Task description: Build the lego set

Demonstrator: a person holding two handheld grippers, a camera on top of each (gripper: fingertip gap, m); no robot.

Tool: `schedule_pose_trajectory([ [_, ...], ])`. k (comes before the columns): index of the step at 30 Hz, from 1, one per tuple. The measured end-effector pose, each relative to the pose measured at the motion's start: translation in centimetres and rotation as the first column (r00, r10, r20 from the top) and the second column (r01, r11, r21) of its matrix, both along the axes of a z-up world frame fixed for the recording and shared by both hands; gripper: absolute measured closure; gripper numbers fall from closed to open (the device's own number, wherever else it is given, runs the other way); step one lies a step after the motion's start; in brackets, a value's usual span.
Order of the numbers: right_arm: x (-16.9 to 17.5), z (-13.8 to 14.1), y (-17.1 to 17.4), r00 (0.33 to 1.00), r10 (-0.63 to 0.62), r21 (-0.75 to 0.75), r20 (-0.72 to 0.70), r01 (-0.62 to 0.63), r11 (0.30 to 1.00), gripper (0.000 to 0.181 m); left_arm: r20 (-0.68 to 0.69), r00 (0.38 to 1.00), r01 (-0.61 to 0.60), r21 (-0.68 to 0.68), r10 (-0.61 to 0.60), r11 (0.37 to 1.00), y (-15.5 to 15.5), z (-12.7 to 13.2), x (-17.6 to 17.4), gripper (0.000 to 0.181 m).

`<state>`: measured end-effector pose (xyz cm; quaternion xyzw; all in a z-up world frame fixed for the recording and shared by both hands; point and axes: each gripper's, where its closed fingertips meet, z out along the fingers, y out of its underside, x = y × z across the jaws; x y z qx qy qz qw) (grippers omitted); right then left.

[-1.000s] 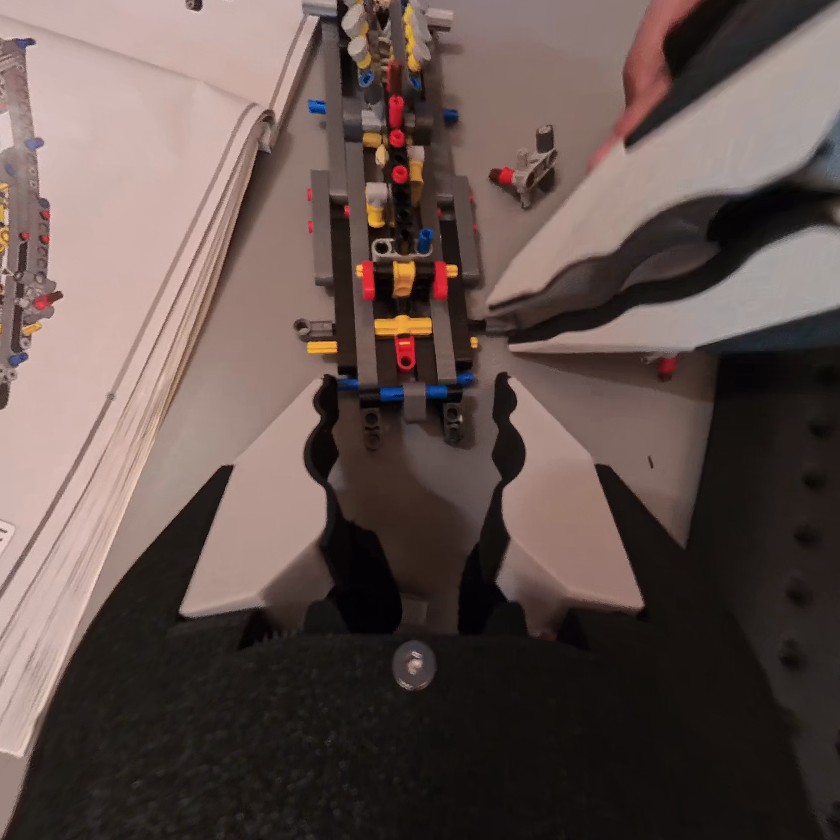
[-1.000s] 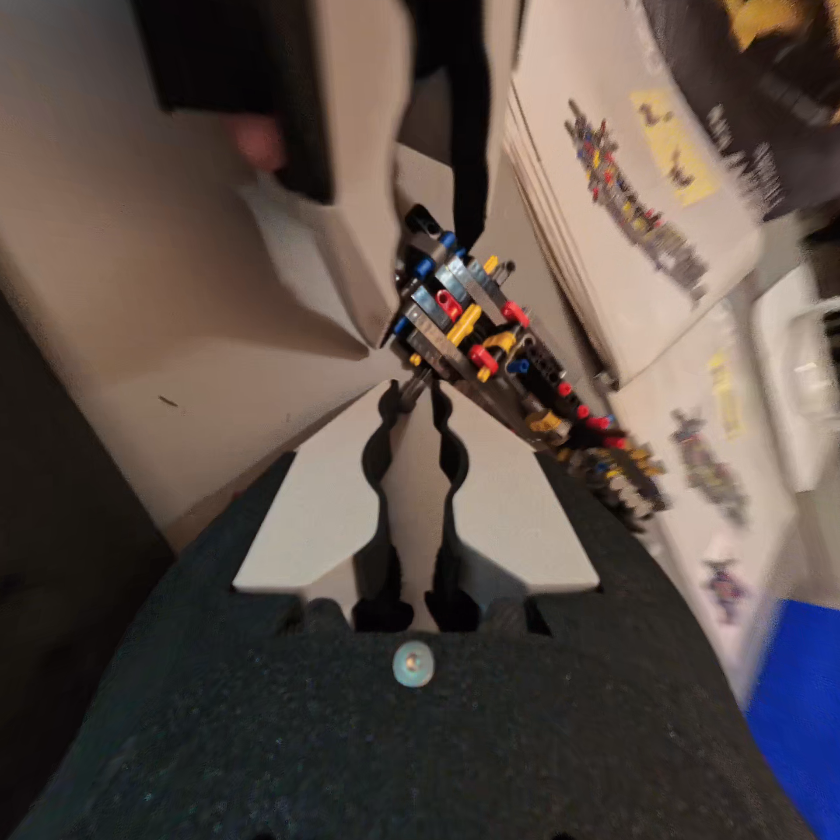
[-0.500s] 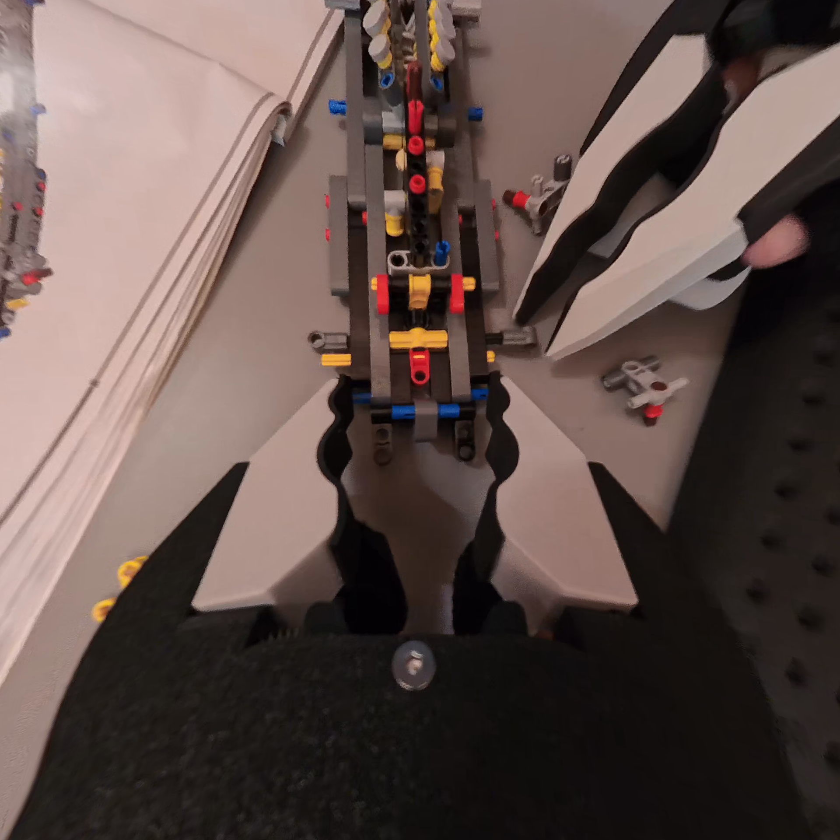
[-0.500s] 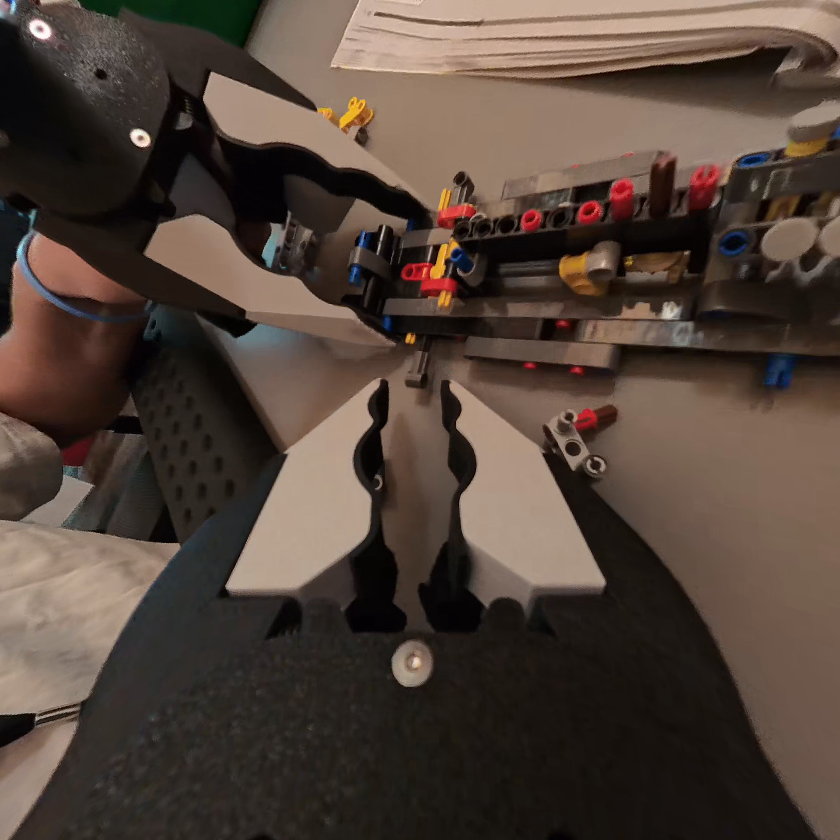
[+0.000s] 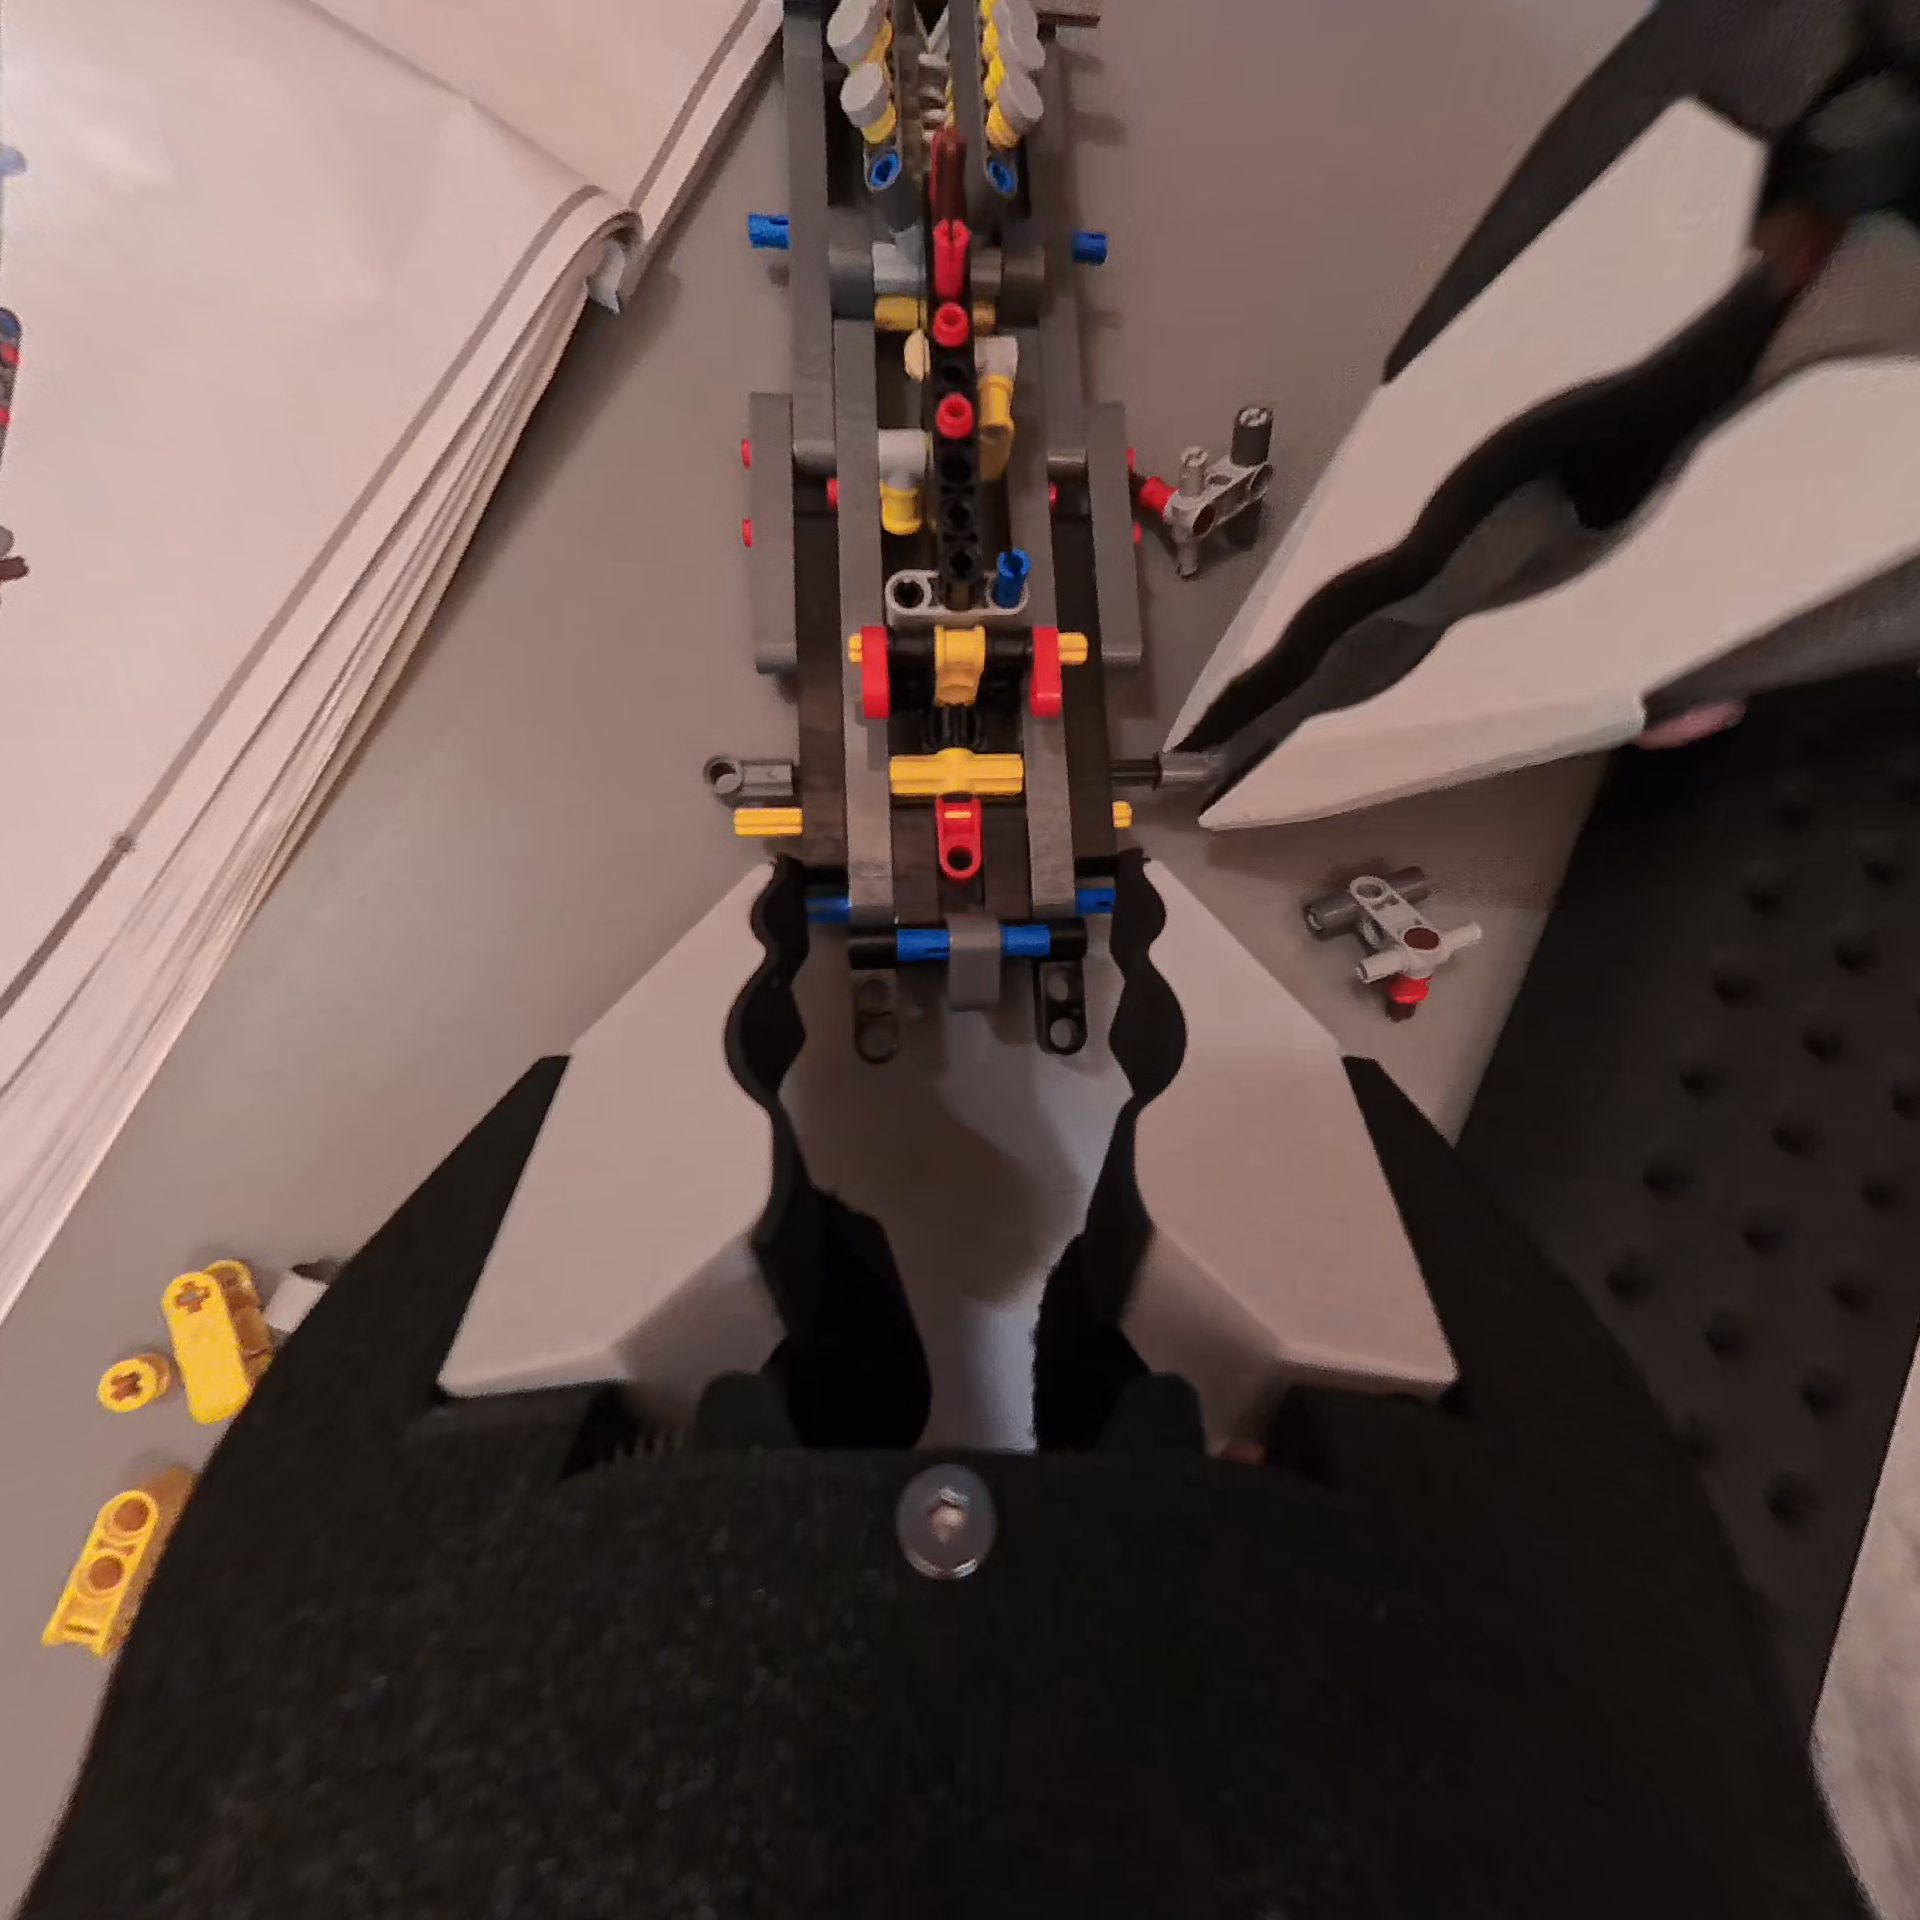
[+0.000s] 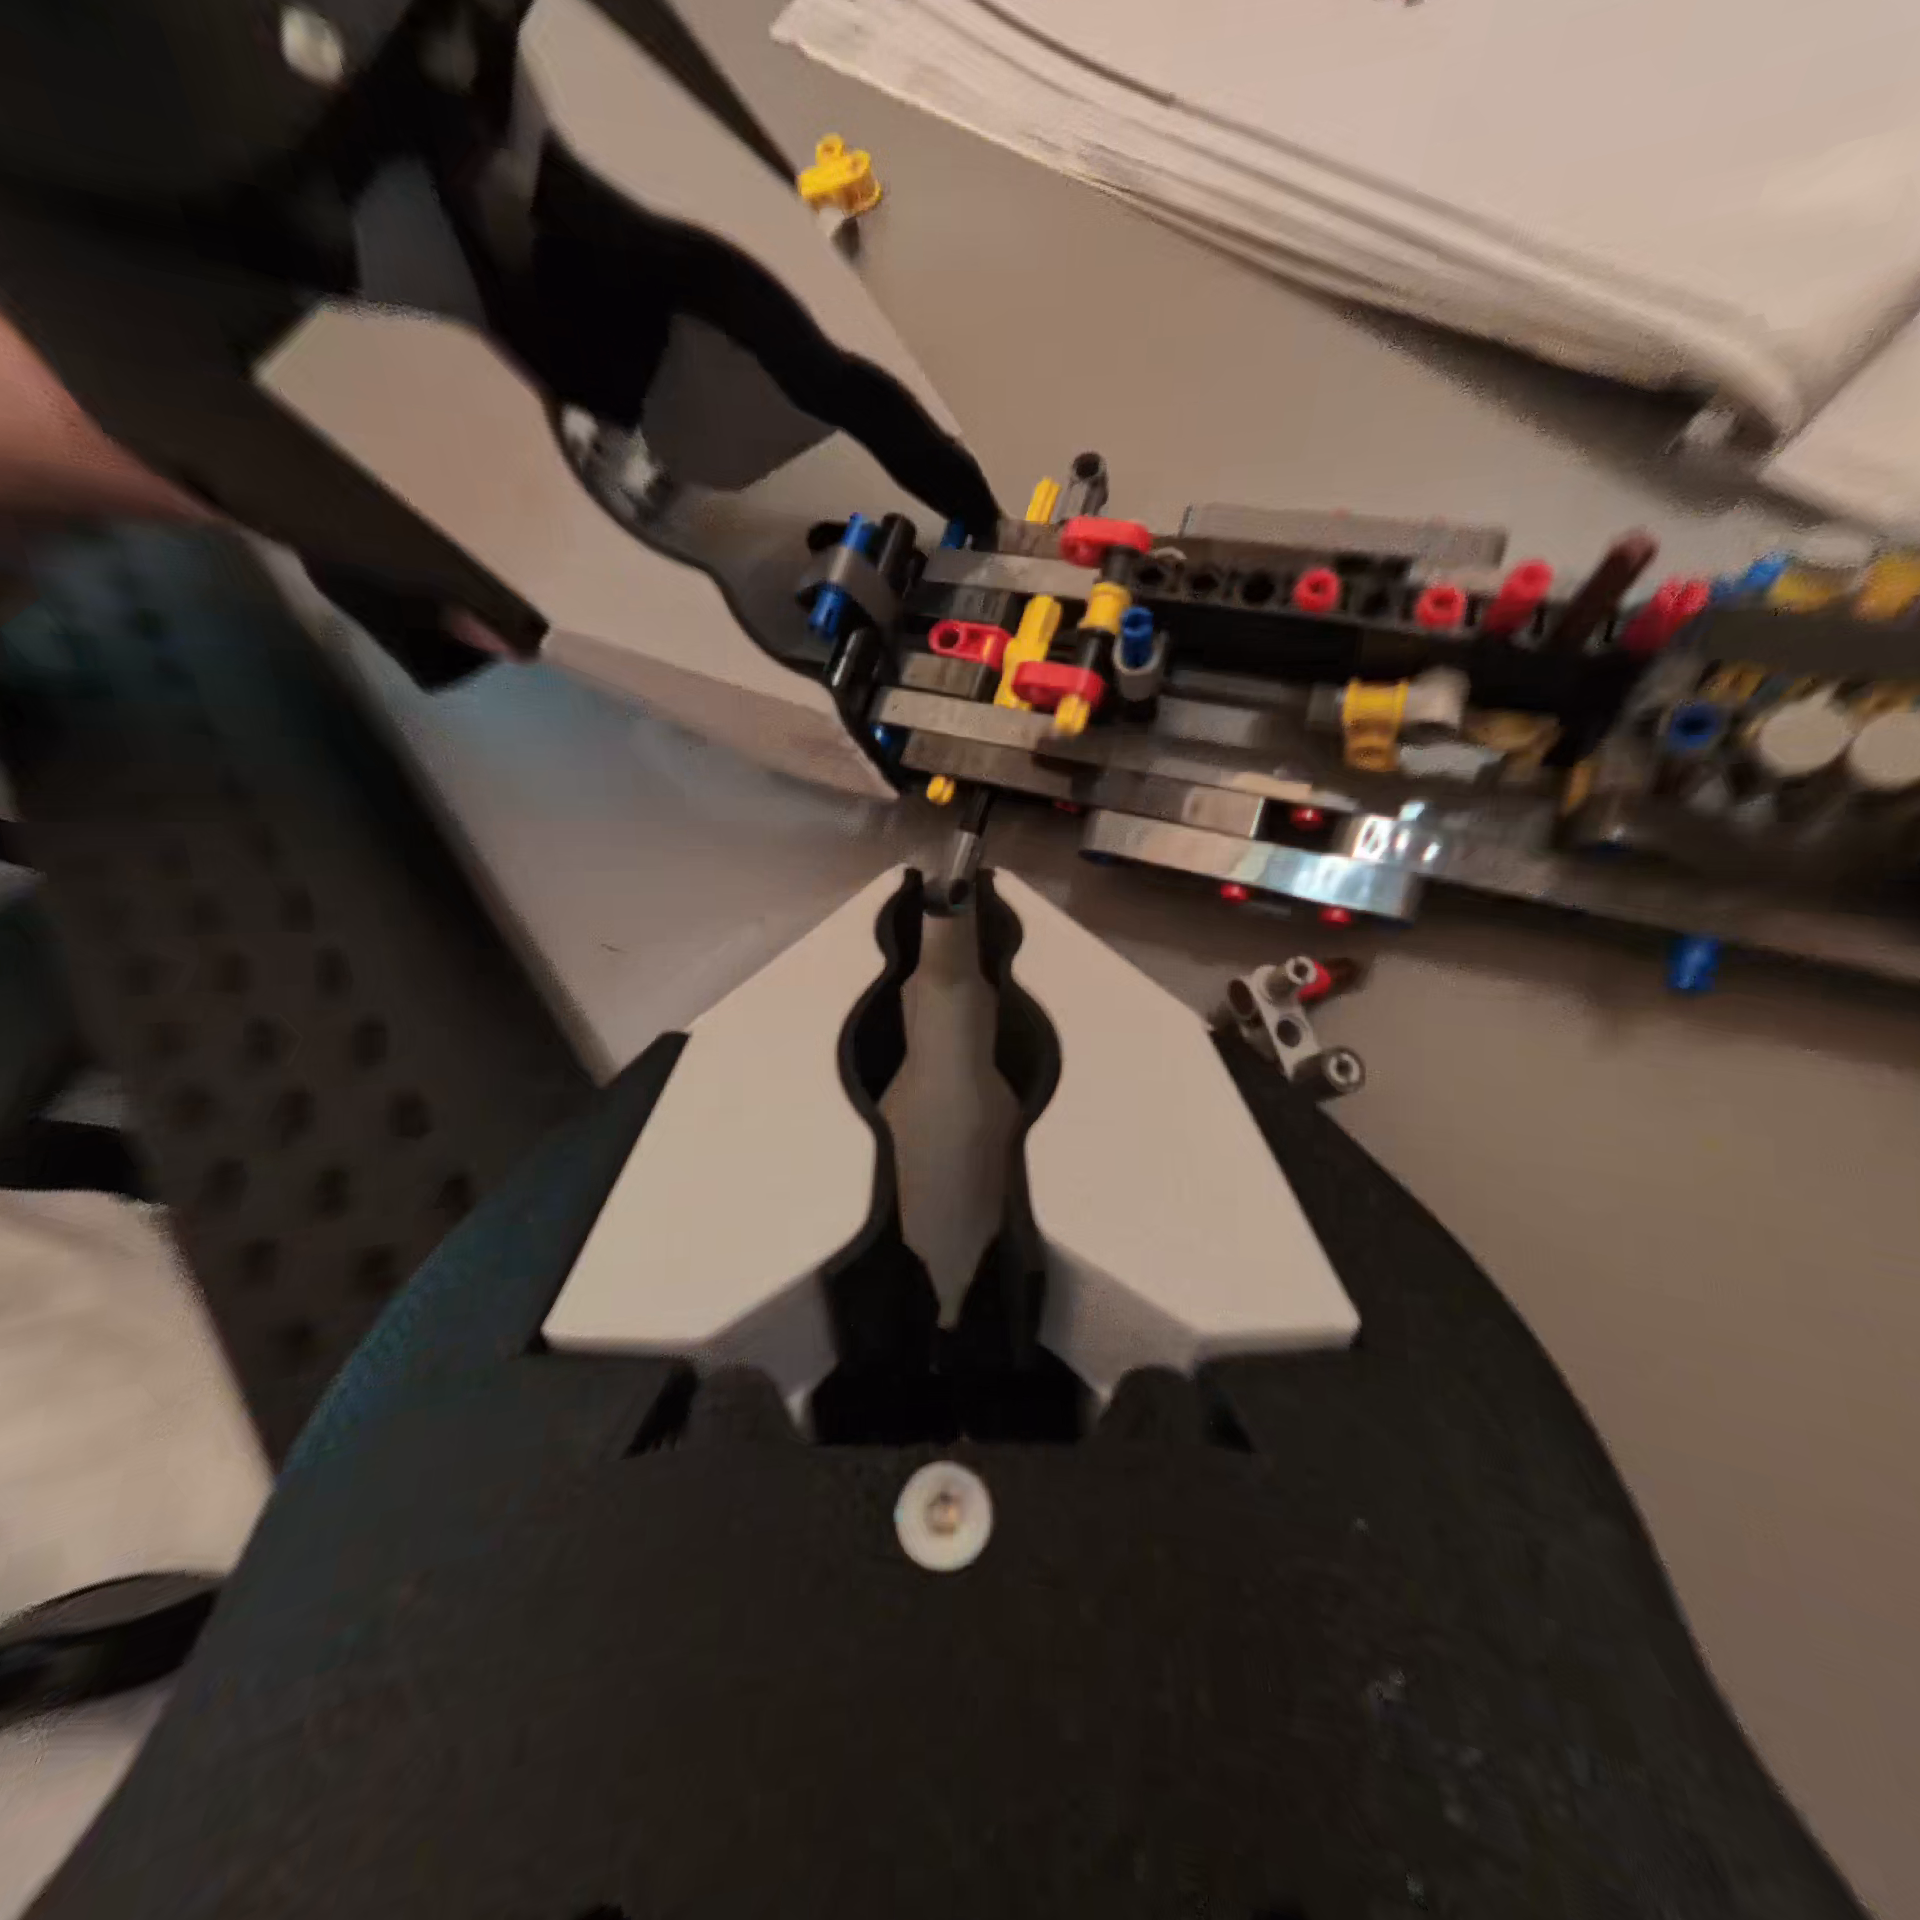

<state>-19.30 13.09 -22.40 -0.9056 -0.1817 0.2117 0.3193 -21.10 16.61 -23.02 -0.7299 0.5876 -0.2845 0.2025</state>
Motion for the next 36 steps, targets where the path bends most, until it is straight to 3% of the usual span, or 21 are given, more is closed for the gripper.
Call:
schedule_pose_trajectory([
  [2, 0.3, -0.1, 0.0, 0.976, 0.028, 0.086, 0.216, -0.048, 0.995, 0.173, -0.007, 1.0, -0.004, 0.006, 0.004, 1.0, 0.0, -0.1, 0.1, 0.123],
  [6, 0.6, -0.3, 0.4, 0.844, 0.034, 0.187, 0.536, -0.158, 0.97, 0.173, -0.026, 1.0, -0.012, 0.037, 0.013, 0.999, 0.0, -0.1, 0.2, 0.123],
  [11, 0.7, -0.5, 0.7, 0.784, 0.025, 0.214, 0.62, -0.2, 0.956, 0.173, -0.04, 0.999, -0.012, 0.076, 0.015, 0.997, 0.1, -0.2, 0.0, 0.124],
  [16, 1.0, -0.5, 0.8, 0.625, 0.007, 0.231, 0.78, -0.298, 0.926, 0.173, -0.025, 1.0, -0.014, 0.051, 0.015, 0.999, 0.0, -0.3, 0.3, 0.124],
  [18, 1.0, -0.6, 0.9, 0.649, 0.007, 0.234, 0.76, -0.284, 0.93, 0.173, -0.023, 1.0, 0.0, 0.07, 0.002, 0.998, 0.0, -0.3, 0.3, 0.124],
  [23, 0.6, -0.7, 0.8, 0.791, 0.073, 0.214, 0.607, -0.252, 0.944, 0.171, -0.012, 0.999, 0.033, 0.069, -0.032, 0.997, 0.1, -0.4, 0.2, 0.124],
  [27, -0.4, 0.8, -1.0, 0.86, 0.306, 0.153, 0.408, -0.395, 0.906, 0.134, -0.01, 0.994, 0.108, 0.106, -0.107, 0.989, 0.2, -0.5, 0.0, 0.124],
  [29, 0.2, 1.5, -1.6, 0.791, 0.487, 0.058, 0.371, -0.543, 0.838, 0.117, -0.003, 0.99, 0.143, 0.117, -0.143, 0.983, 0.3, -0.5, -0.1, 0.124],
  [31, 1.3, 2.1, -0.3, 0.664, 0.596, 0.007, 0.452, -0.671, 0.742, 0.1, 0.003, 0.986, 0.163, 0.126, -0.165, 0.978, 0.4, -0.6, -0.1, 0.124],
  [34, 0.4, 2.3, 2.7, 0.522, 0.704, 0.009, 0.482, -0.806, 0.592, 0.1, 0.024, 0.985, 0.169, 0.124, -0.173, 0.978, 0.5, -0.5, 0.0, 0.124],
  [36, -0.4, 1.3, 3.8, 0.453, 0.766, -0.048, 0.457, -0.847, 0.529, 0.095, 0.042, 0.984, 0.168, 0.125, -0.174, 0.978, 0.5, -0.5, 0.0, 0.124],
])
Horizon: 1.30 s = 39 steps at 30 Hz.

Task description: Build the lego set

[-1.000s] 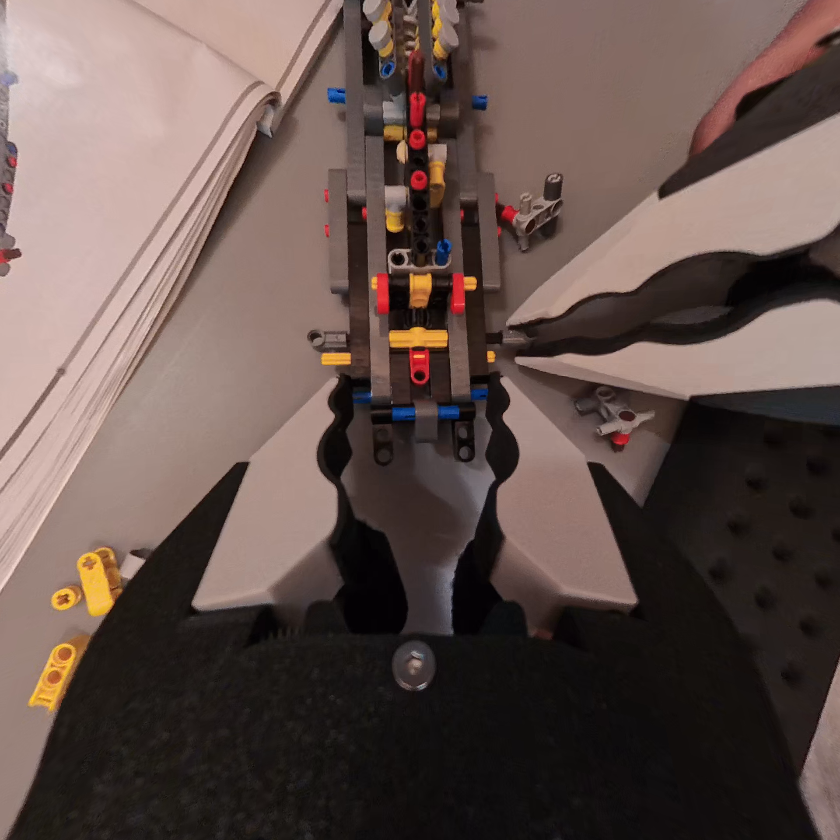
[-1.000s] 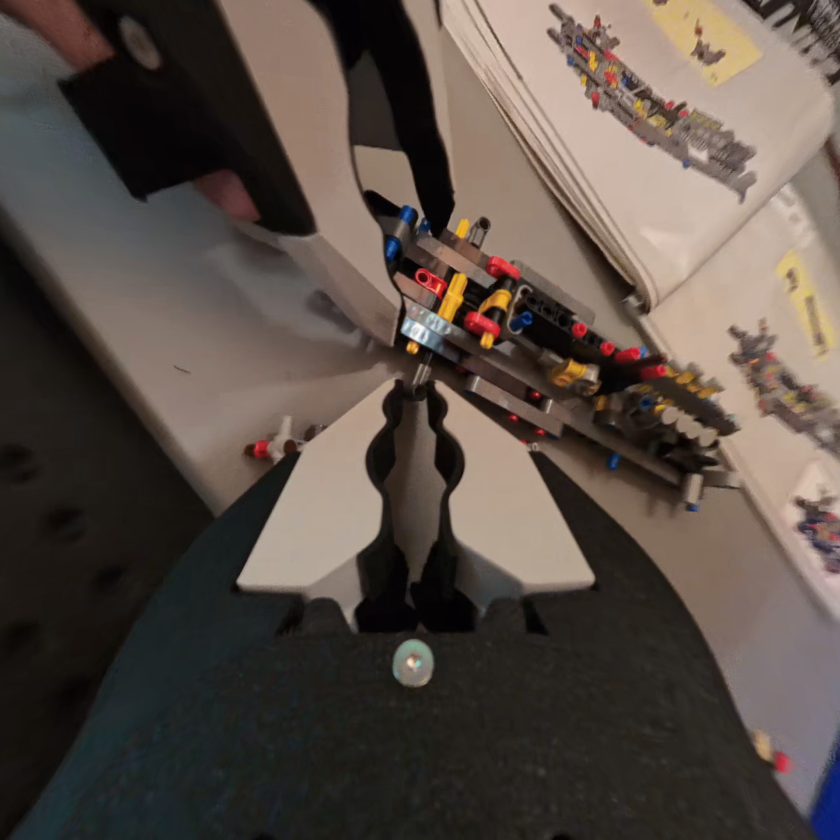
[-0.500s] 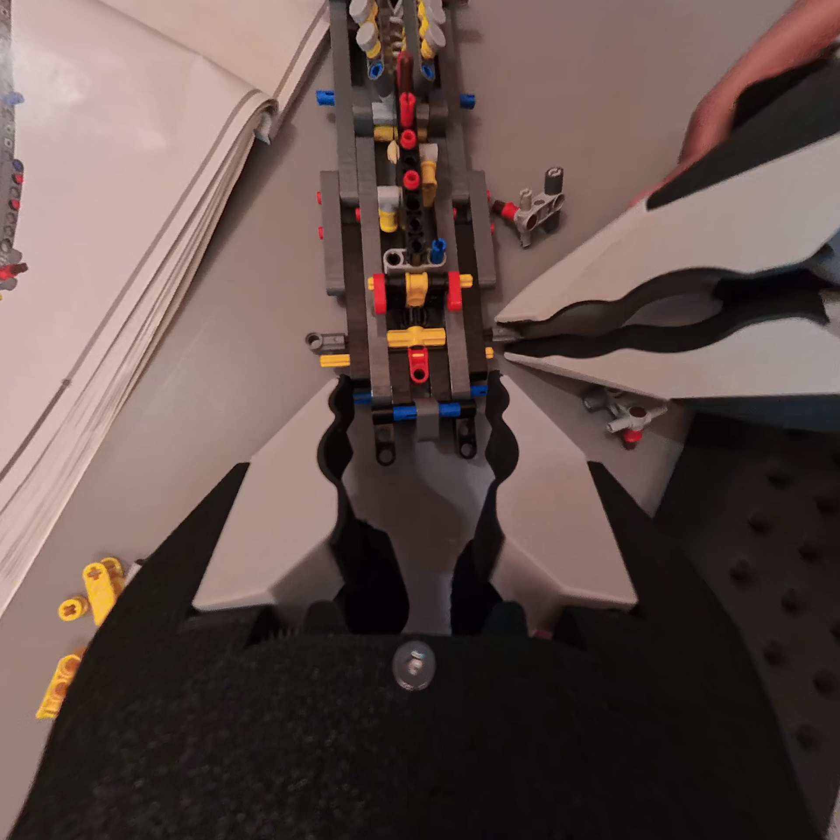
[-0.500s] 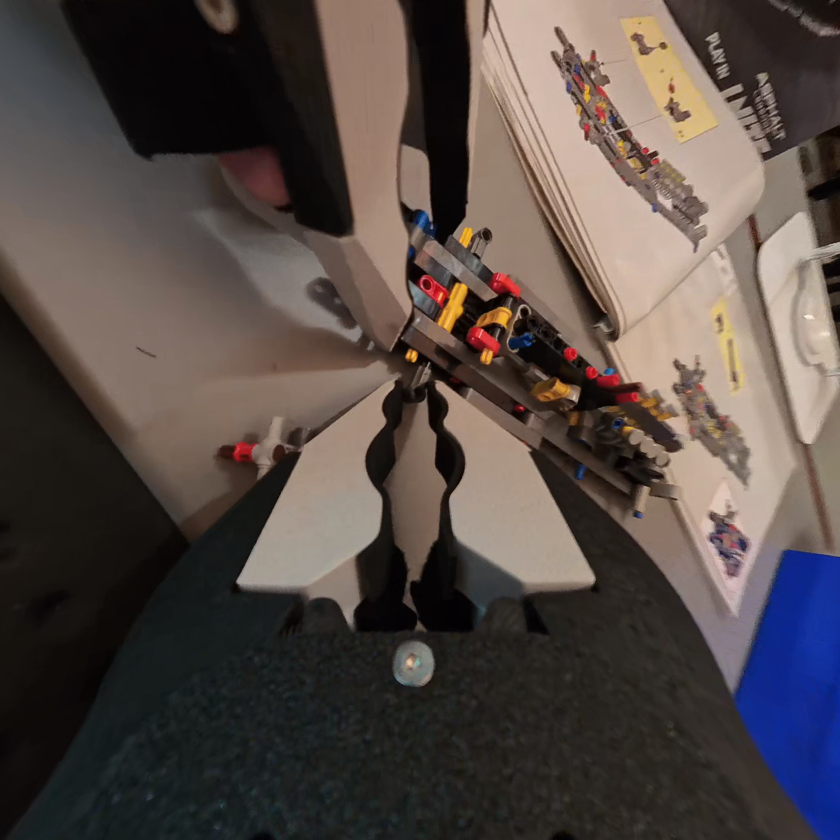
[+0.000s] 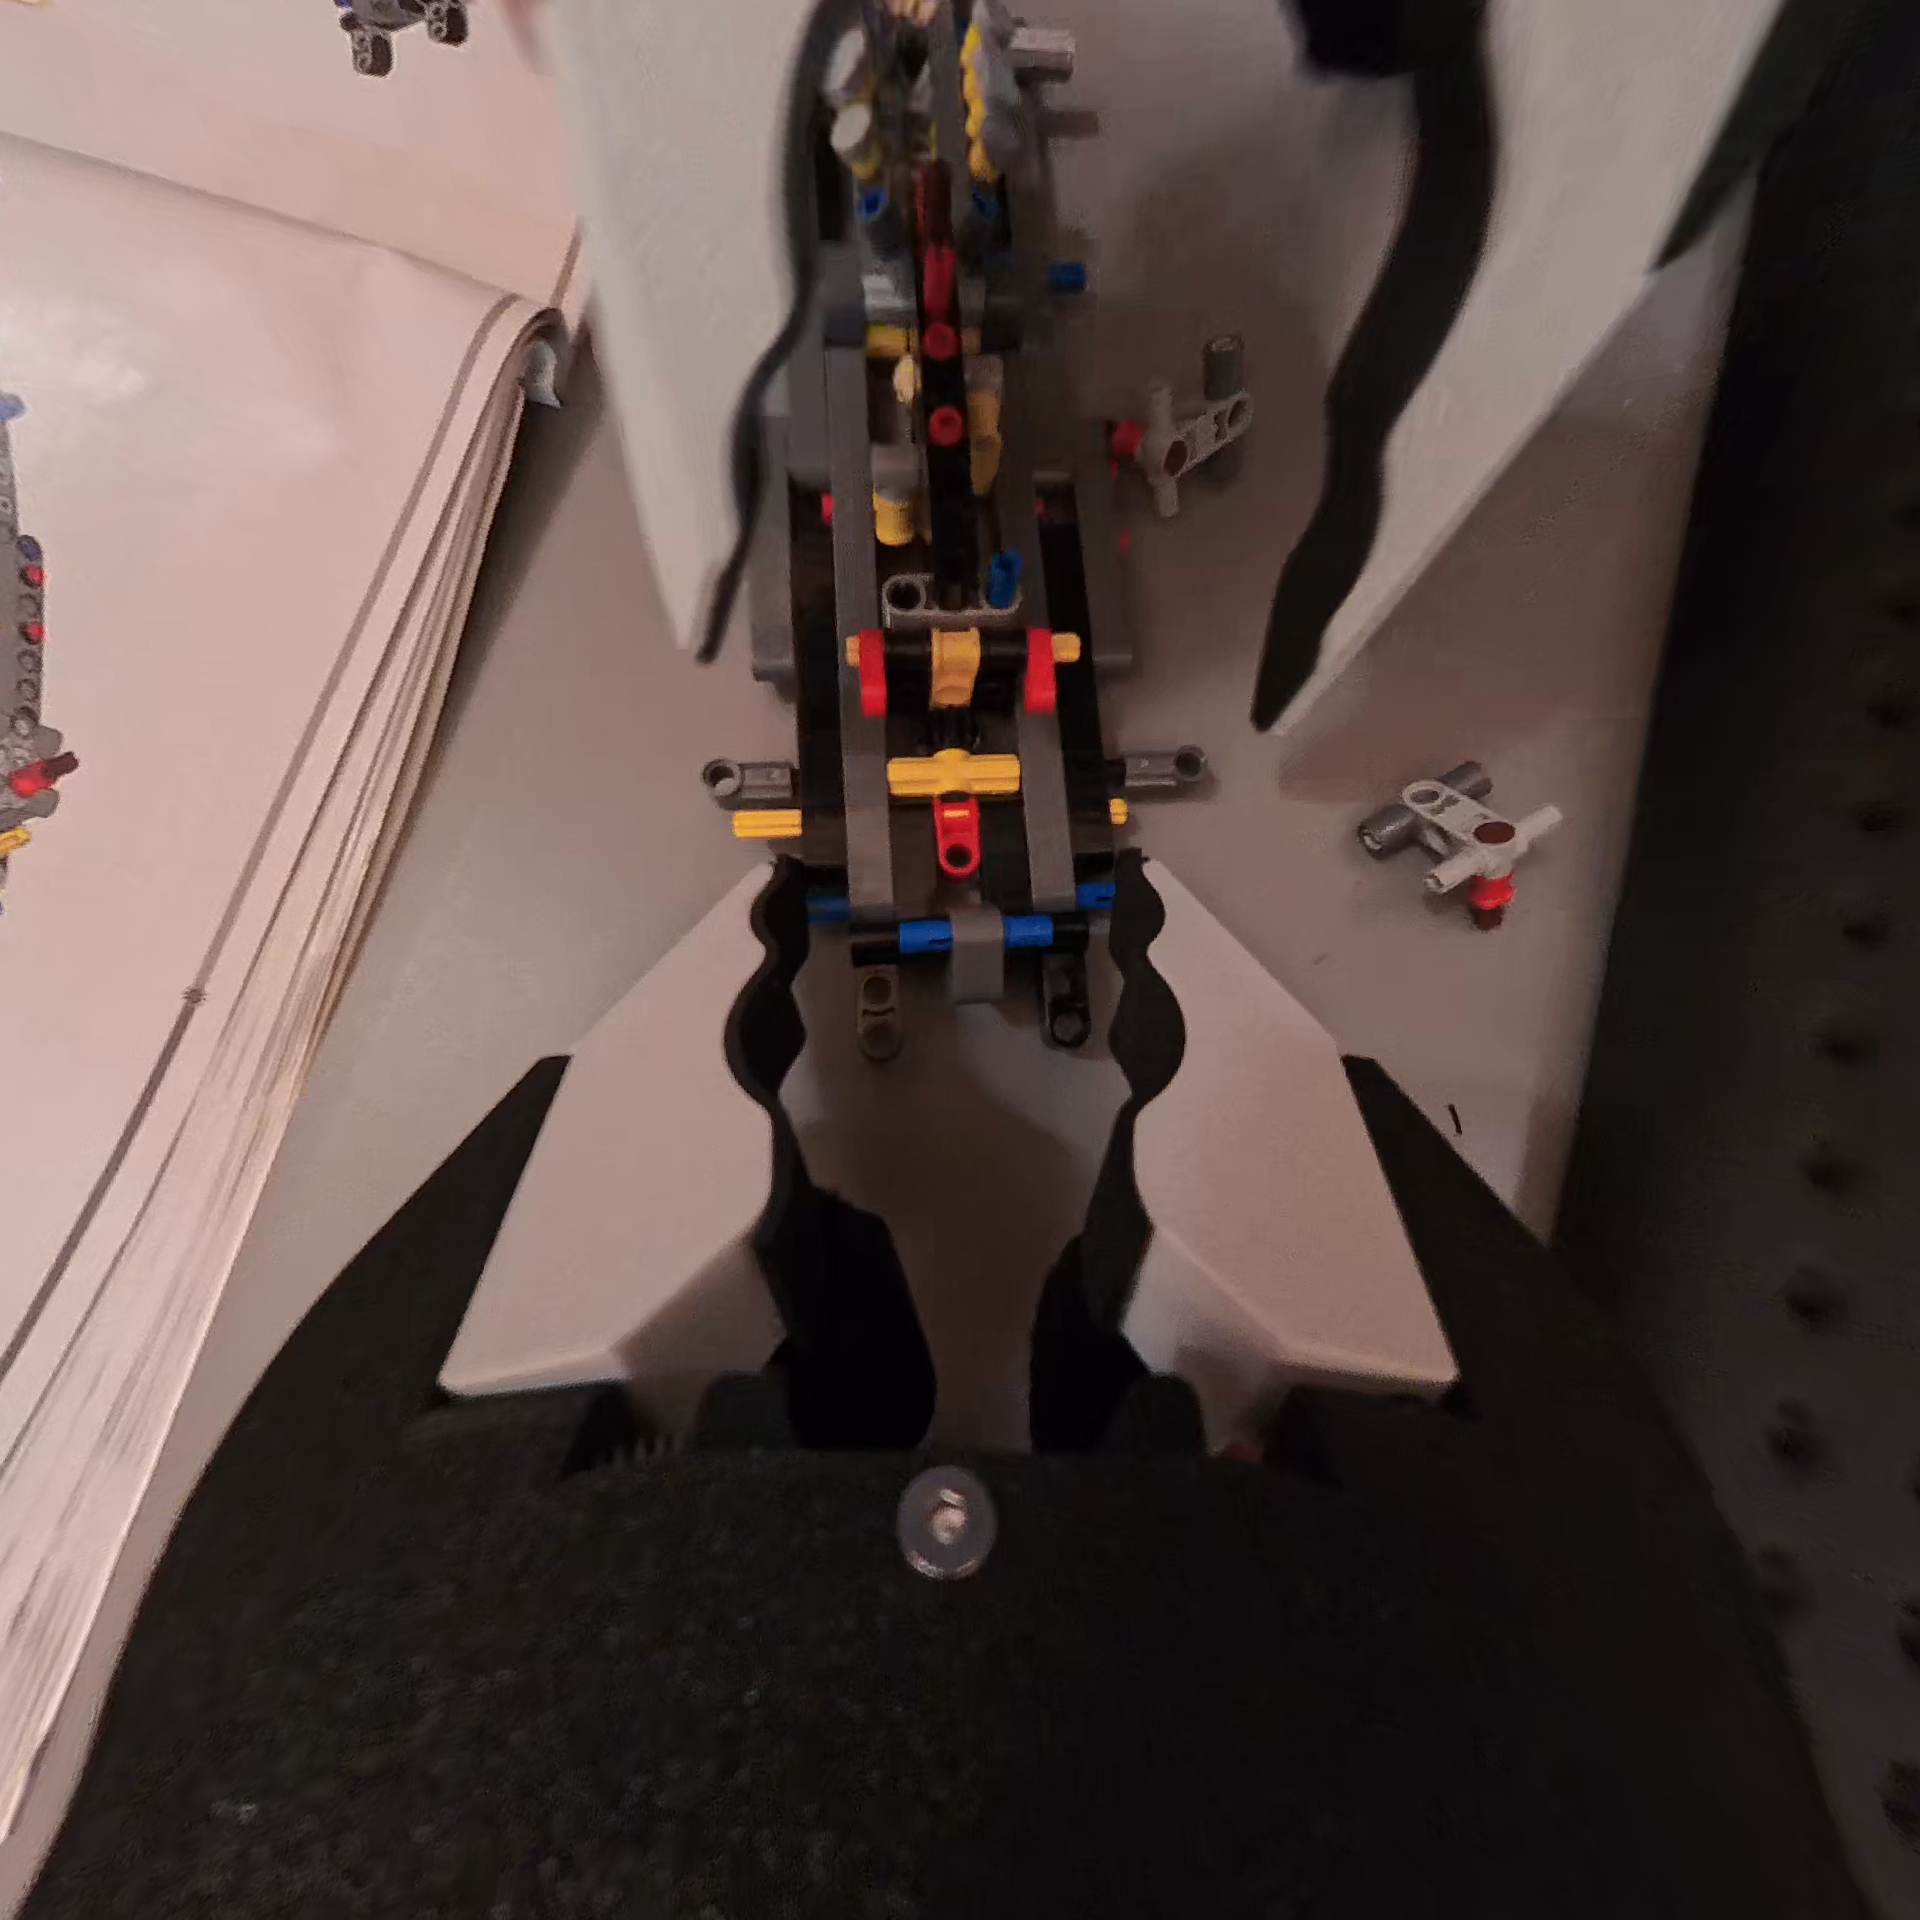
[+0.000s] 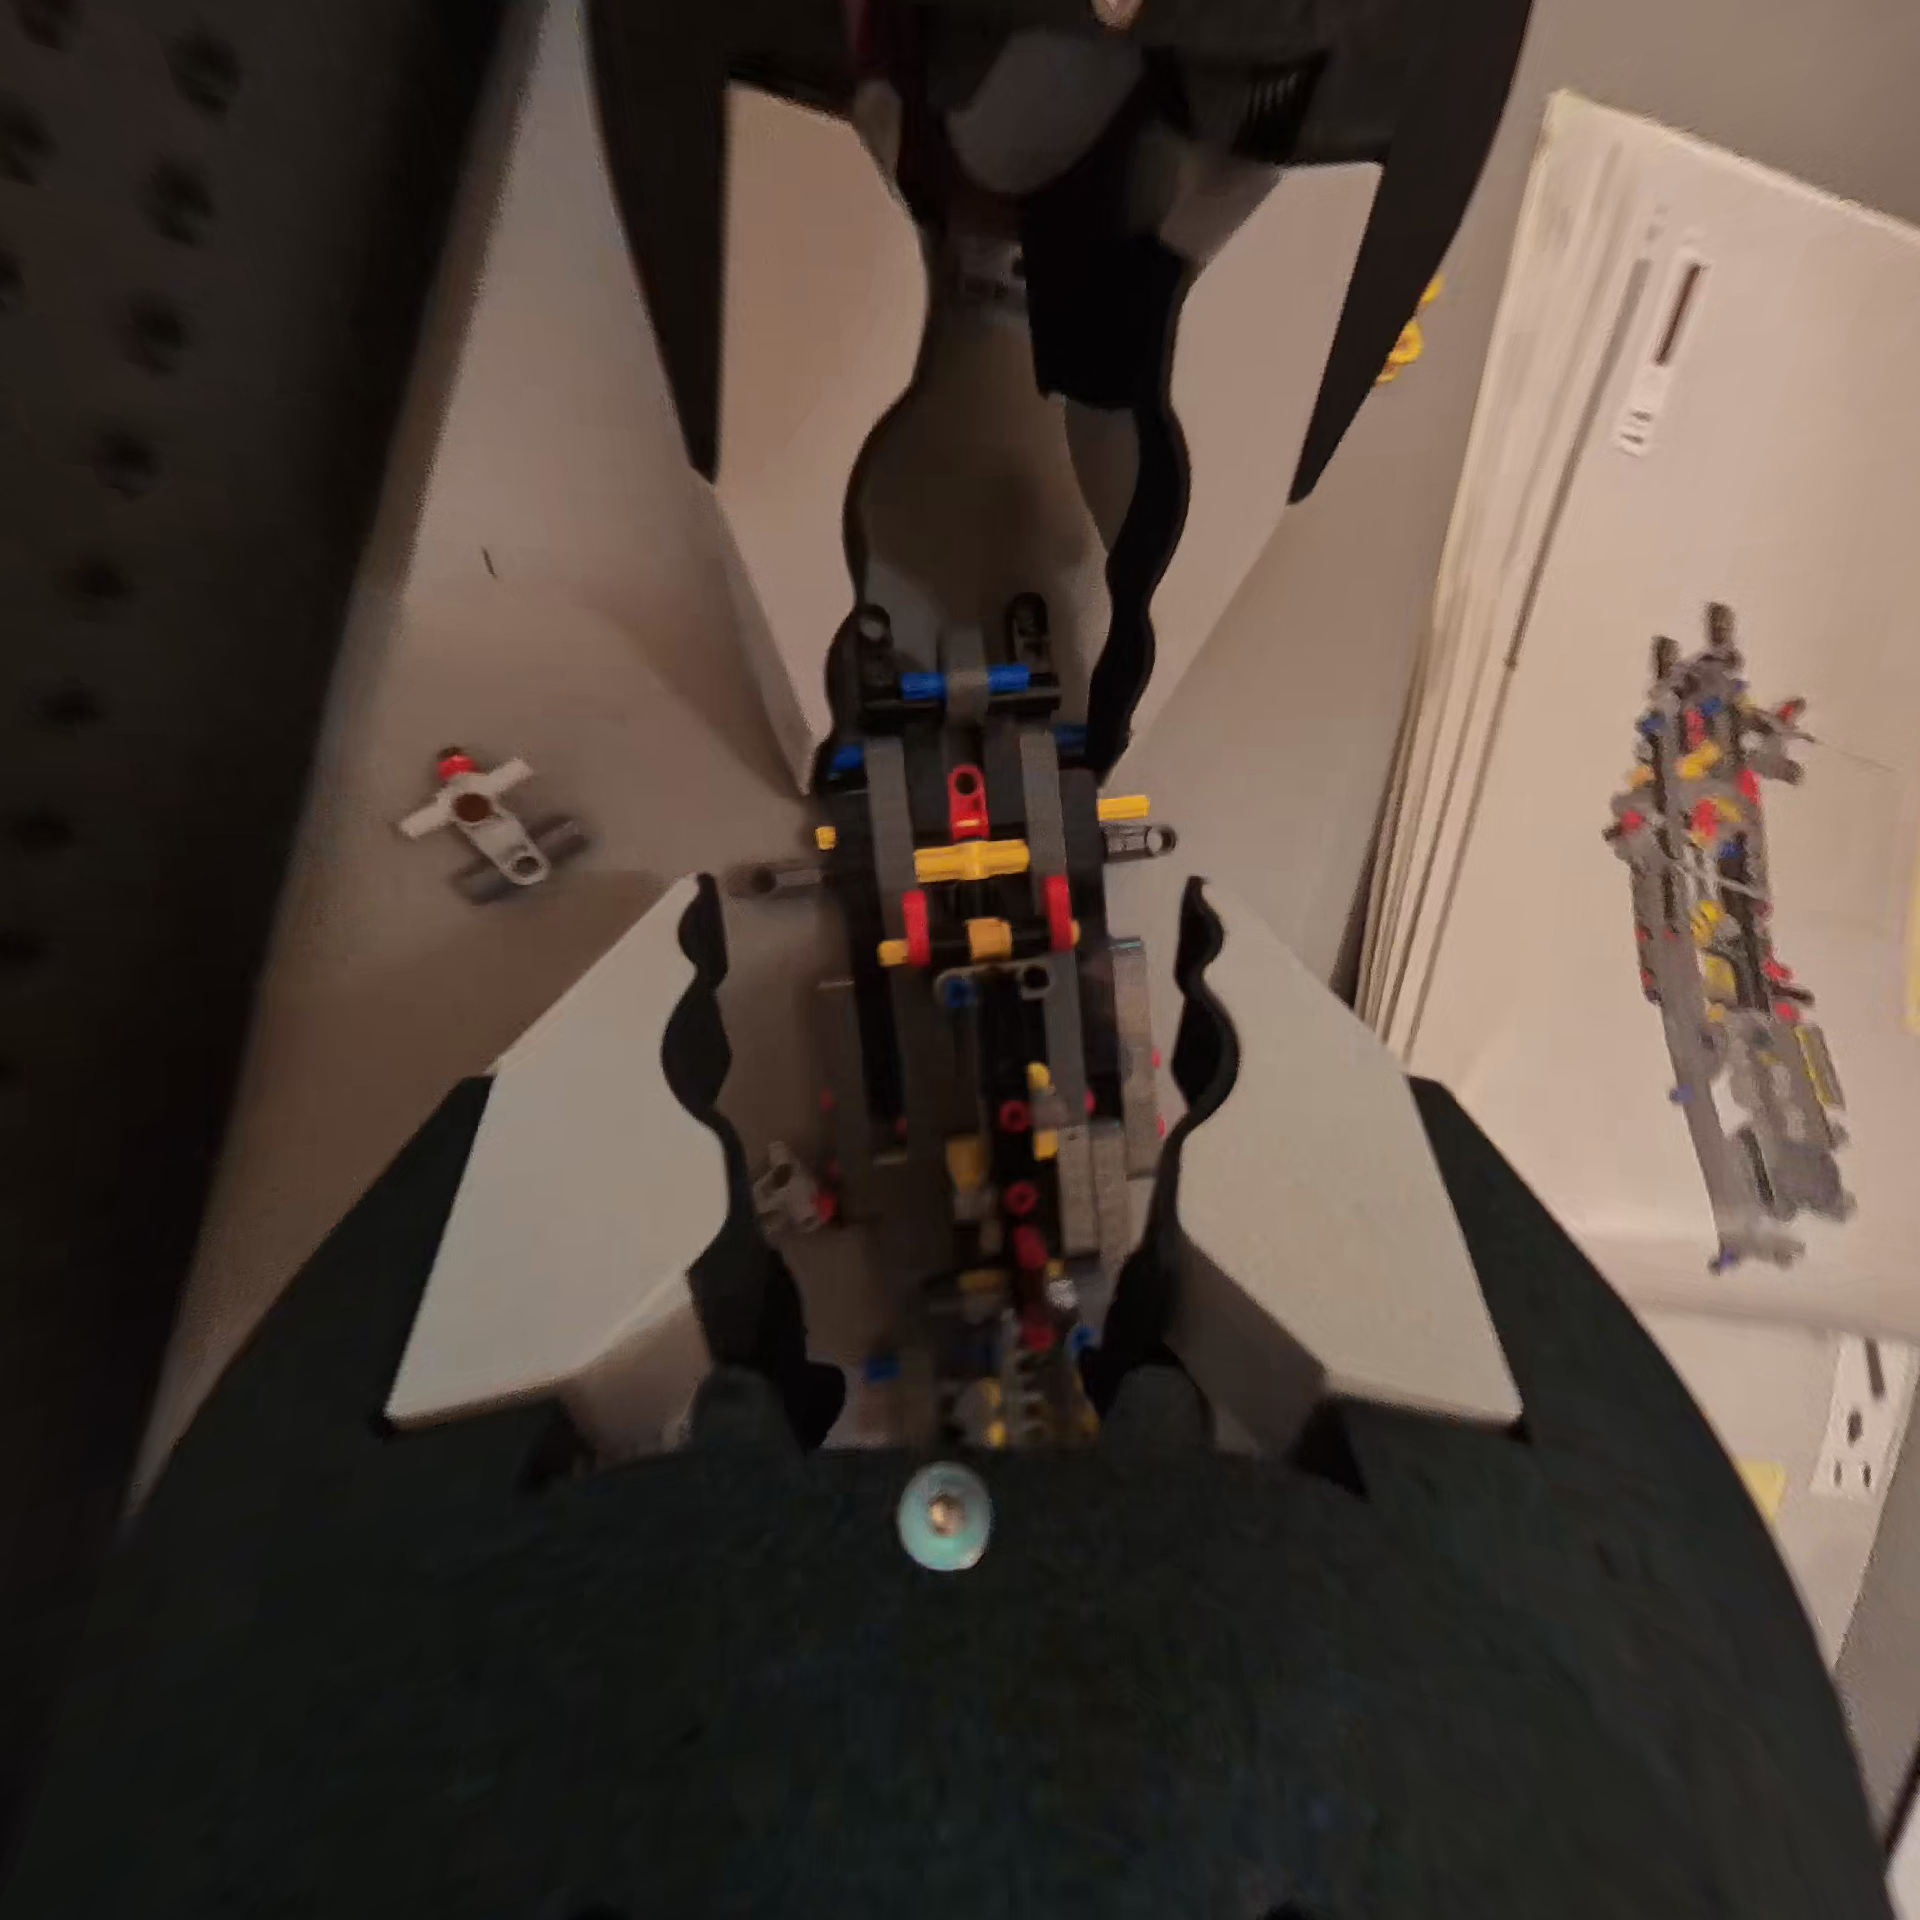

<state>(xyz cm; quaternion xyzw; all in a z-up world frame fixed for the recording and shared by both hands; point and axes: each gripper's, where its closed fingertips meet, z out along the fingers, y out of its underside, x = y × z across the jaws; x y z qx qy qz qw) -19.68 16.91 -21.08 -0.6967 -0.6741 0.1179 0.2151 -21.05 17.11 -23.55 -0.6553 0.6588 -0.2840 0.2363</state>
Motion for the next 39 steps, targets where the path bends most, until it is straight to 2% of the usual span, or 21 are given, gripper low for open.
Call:
schedule_pose_trajectory([
  [5, -0.7, -1.7, 0.5, 0.992, 0.105, -0.055, 0.071, -0.101, 0.993, 0.081, 0.03, 1.0, -0.002, -0.007, 0.003, 1.0, 0.0, 0.0, 0.0, 0.124],
  [9, -0.4, -2.3, 0.3, 0.987, 0.123, -0.058, 0.1, -0.117, 0.991, 0.085, 0.035, 0.999, 0.002, -0.022, -0.001, 1.0, 0.0, 0.1, 0.1, 0.124],
  [27, -0.2, -2.8, 0.7, 0.987, 0.123, -0.084, 0.101, -0.114, 0.99, 0.094, 0.041, 0.999, 0.005, -0.028, -0.004, 1.0, 0.0, 0.1, 0.2, 0.124],
  [37, -0.1, -2.7, 0.4, 0.991, 0.101, -0.078, 0.084, -0.094, 0.993, 0.092, 0.04, 0.999, 0.011, -0.019, -0.011, 1.0, -0.1, 0.1, 0.2, 0.125],
  [39, 0.2, -1.9, 0.4, 0.994, 0.079, -0.072, 0.073, -0.074, 0.995, 0.091, 0.04, 0.999, 0.008, -0.018, -0.008, 1.0, -0.1, 0.0, 0.2, 0.125],
])
